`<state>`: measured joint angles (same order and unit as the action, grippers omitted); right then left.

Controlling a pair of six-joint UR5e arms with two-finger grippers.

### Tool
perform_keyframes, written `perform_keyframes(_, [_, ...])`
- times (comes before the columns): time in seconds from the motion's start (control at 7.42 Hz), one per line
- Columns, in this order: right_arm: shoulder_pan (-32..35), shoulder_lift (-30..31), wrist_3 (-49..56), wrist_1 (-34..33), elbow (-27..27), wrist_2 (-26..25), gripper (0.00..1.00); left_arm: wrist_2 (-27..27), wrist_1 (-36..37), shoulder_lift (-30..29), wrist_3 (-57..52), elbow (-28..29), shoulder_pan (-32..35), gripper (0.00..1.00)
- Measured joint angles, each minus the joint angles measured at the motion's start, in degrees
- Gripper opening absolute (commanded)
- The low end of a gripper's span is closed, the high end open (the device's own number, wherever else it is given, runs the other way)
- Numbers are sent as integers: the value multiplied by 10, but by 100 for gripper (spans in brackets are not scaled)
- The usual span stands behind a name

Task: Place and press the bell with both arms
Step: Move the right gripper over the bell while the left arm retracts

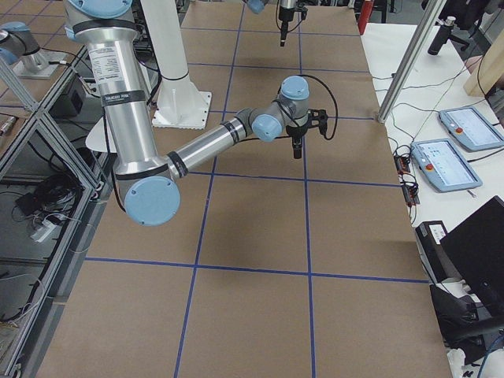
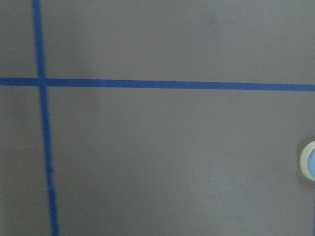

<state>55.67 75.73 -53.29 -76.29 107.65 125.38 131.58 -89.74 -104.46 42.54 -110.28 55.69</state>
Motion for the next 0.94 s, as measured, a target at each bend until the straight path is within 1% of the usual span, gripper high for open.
perform_keyframes(0.13, [-41,-29,-41,-7,3,-13,33,1,-1,48,-60,-14,33,99])
perform_keyframes(0.27, [-83,-58,-83,-16,4,-35,0,8,-1,91,-131,-22,71,99])
perform_keyframes(0.54, [-178,-114,-143,-28,-17,-118,0,44,1,164,-238,-36,150,99])
perform_keyframes(0.67, [-211,-142,-158,-29,-41,-144,0,53,2,189,-270,-40,175,100])
perform_keyframes(0.94, [-246,-213,-189,-31,-117,-172,0,57,3,219,-305,-43,200,100])
